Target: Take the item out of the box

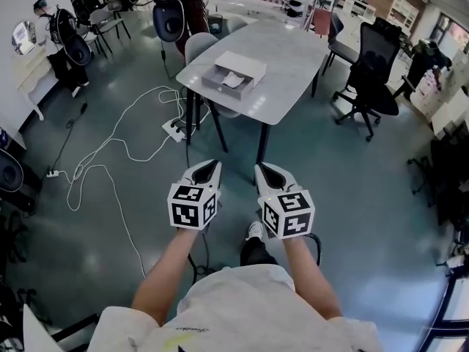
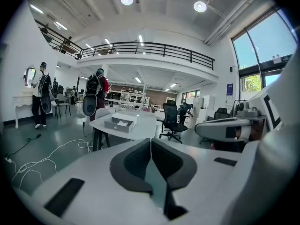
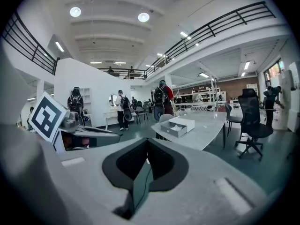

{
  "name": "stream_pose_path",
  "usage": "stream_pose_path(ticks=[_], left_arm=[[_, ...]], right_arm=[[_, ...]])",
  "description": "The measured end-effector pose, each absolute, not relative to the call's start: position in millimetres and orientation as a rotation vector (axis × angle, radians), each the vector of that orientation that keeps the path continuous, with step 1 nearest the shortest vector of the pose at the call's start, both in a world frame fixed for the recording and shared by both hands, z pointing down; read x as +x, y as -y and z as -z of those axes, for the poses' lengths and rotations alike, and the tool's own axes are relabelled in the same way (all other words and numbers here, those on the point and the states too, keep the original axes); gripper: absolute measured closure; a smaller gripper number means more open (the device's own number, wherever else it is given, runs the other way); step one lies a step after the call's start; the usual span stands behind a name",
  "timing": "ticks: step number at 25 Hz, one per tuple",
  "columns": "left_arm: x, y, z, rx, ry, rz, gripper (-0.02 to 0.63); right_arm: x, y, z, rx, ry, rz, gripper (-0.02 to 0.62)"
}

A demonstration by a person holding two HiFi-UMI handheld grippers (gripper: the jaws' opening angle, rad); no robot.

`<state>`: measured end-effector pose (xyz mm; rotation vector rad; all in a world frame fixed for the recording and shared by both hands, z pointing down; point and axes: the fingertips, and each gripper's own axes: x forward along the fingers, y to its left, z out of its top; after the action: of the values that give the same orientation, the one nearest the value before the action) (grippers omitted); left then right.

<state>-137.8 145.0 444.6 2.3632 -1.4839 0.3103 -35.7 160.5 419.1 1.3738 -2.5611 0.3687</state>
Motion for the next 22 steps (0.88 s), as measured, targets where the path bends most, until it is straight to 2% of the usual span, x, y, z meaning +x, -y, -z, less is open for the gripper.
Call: stream_pose_path(ticks=[22], left_arm=[[-111, 60, -452, 2.244, 1.563, -0.359, 0.589]], right_arm=[[-8, 49, -436, 1.22, 2.593, -0.438, 0.591]])
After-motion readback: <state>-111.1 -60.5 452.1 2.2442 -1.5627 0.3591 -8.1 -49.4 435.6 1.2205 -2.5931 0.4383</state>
